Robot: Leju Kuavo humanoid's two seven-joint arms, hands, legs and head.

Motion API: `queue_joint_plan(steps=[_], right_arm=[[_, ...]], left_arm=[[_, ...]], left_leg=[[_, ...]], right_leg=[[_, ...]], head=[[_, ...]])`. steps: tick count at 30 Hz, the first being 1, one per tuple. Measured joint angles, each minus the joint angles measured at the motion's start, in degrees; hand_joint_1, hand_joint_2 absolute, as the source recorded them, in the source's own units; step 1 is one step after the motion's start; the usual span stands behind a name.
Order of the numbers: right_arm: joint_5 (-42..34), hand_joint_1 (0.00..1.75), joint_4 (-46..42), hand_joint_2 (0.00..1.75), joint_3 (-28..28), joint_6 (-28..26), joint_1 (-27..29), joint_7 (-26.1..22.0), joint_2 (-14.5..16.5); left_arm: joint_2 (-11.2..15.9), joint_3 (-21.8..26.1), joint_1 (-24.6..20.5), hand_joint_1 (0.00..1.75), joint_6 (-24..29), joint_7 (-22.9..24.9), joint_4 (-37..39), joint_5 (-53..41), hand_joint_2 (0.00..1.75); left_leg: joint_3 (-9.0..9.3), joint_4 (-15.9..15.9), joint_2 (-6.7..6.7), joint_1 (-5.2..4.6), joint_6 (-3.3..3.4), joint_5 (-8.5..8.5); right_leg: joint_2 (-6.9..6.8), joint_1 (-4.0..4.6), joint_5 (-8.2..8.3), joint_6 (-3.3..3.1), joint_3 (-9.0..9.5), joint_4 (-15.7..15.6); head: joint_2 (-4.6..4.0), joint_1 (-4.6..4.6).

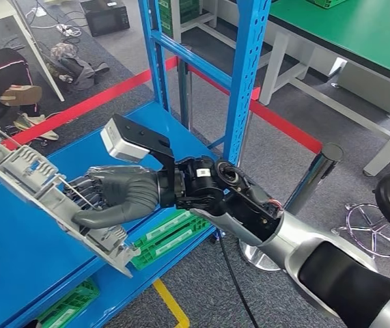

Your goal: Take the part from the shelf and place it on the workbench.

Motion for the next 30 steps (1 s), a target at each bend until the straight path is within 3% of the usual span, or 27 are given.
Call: queue_joint_plan(steps=[9,30], right_arm=[[2.5,1.75,-0.2,1.75,-0.2,-0.8,-2.2,-3.5,-0.1],[4.0,1.75,0.4,1.75,-1.3,-1.8,-2.8,-4.7,-0.1]], left_arm=[[0.0,0.0,0.1,0.0,-0.4,-1.3,0.0,0.5,1.75],[0.2,0.0,0.1,0.0,0.6,-2.0,0.0,0.6,1.75]], left_leg=[[0.0,0.0,0.0,0.0,0.0,0.0],[-0.02,0.0,-0.01,0.0,0.0,0.0]], right_leg=[[-0.01,0.0,0.0,0.0,0.01,0.0],[-0.01,0.0,0.0,0.0,-0.01,0.0]], head=[[0.0,-0.01],[0.0,-0.02]])
